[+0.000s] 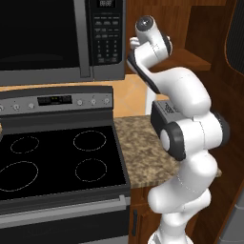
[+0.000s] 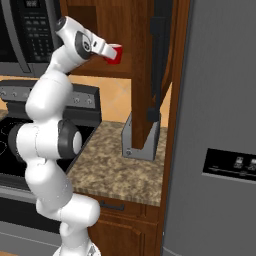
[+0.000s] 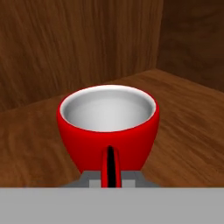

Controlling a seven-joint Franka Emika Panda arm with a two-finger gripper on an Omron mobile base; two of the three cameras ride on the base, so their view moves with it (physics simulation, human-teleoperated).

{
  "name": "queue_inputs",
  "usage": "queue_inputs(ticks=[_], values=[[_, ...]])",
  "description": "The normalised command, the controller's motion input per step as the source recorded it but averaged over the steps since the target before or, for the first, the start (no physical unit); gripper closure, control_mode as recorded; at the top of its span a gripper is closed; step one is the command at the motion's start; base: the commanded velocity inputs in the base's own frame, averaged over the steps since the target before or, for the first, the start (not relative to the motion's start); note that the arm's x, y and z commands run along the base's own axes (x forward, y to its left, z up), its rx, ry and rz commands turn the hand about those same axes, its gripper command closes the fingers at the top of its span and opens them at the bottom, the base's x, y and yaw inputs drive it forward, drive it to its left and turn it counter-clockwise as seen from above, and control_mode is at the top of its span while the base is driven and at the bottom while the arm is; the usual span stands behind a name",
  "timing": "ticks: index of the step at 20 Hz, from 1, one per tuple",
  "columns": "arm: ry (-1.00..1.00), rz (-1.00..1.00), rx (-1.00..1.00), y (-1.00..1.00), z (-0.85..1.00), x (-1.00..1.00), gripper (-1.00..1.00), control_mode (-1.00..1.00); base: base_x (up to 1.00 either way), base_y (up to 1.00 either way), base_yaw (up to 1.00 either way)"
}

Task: Gather all objects into one cabinet and sort the glasses and bowls to opposite sides.

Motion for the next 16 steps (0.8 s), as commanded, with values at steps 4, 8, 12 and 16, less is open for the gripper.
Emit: queue_inputs(ticks=[4, 8, 12, 16], values=[[-0.11, 0.00, 0.07, 0.00, 0.00, -1.00, 1.00, -1.00, 0.00, 0.00, 0.00], [-0.05, 0.04, 0.06, -0.01, 0.00, -1.00, 1.00, -1.00, 0.00, 0.00, 0.00], [0.00, 0.19, 0.01, -0.04, 0.01, -1.00, 1.00, -1.00, 0.00, 0.00, 0.00], [0.00, 0.38, -0.02, 0.00, 0.03, -1.00, 1.00, -1.00, 0.00, 0.00, 0.00]])
